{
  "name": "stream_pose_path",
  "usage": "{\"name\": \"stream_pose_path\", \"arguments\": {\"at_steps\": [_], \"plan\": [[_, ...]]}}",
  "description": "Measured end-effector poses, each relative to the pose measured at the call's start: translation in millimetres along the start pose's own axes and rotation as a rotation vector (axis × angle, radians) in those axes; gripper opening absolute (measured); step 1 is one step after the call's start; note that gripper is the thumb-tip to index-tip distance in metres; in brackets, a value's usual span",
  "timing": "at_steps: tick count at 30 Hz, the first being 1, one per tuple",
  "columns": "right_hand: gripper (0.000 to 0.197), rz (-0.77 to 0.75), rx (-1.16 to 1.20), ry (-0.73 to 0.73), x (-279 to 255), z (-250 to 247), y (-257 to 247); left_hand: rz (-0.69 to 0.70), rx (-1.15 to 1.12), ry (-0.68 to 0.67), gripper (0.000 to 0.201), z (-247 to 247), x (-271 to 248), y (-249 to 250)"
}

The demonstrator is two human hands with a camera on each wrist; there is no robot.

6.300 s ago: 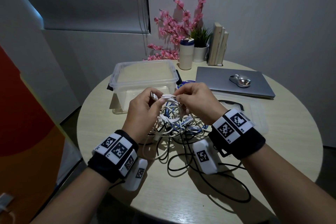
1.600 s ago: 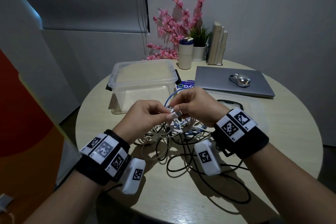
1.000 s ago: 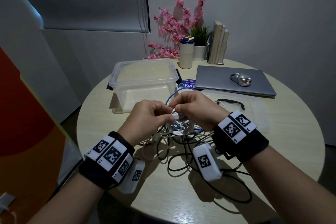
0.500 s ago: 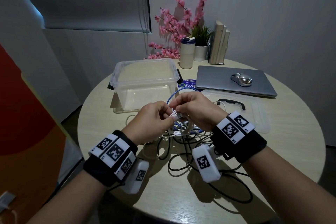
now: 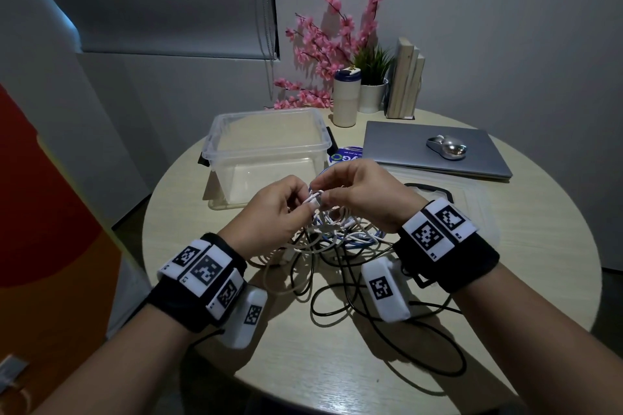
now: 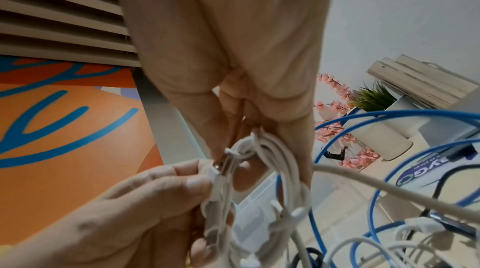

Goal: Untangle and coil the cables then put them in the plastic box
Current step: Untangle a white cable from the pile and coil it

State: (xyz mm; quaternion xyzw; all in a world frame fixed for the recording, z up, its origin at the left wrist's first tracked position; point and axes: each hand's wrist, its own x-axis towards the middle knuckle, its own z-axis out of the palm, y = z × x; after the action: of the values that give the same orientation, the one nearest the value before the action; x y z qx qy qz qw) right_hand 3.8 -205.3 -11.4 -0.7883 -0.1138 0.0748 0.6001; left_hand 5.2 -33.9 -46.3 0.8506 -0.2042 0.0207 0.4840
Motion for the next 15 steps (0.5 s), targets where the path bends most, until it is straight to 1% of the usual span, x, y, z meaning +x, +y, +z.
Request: {"name": "stream_pose_path", "arguments": {"at_steps": [4, 6, 9, 12, 15], "plan": [[0.016, 0.01, 0.028, 0.075, 0.6, 3.8, -0.3, 0.06, 0.106, 0.009, 0.007, 2.3, 2.1, 3.0], [0.015, 0.016, 0.062, 0.094, 1.4, 4.4, 0.0, 0.065, 0.094, 0.03, 0.006, 4.6, 4.0, 5.6], [0.019, 0.051, 0.13, 0.09, 3.5, 2.2, 0.8, 0.078, 0.116, 0.065, 0.012, 8.6, 5.8, 8.4], [0.023, 0.079, 0.148, 0.079, 4.5, -0.9, 1.5, 0.144, 0.224, 0.038, 0.013, 7.9, 3.2, 10.7], [0.025, 0.109, 0.13, 0.082, 4.9, -1.9, 3.2, 0.187, 0.26, 0.006, 0.011, 4.1, 0.9, 9.4]]}}
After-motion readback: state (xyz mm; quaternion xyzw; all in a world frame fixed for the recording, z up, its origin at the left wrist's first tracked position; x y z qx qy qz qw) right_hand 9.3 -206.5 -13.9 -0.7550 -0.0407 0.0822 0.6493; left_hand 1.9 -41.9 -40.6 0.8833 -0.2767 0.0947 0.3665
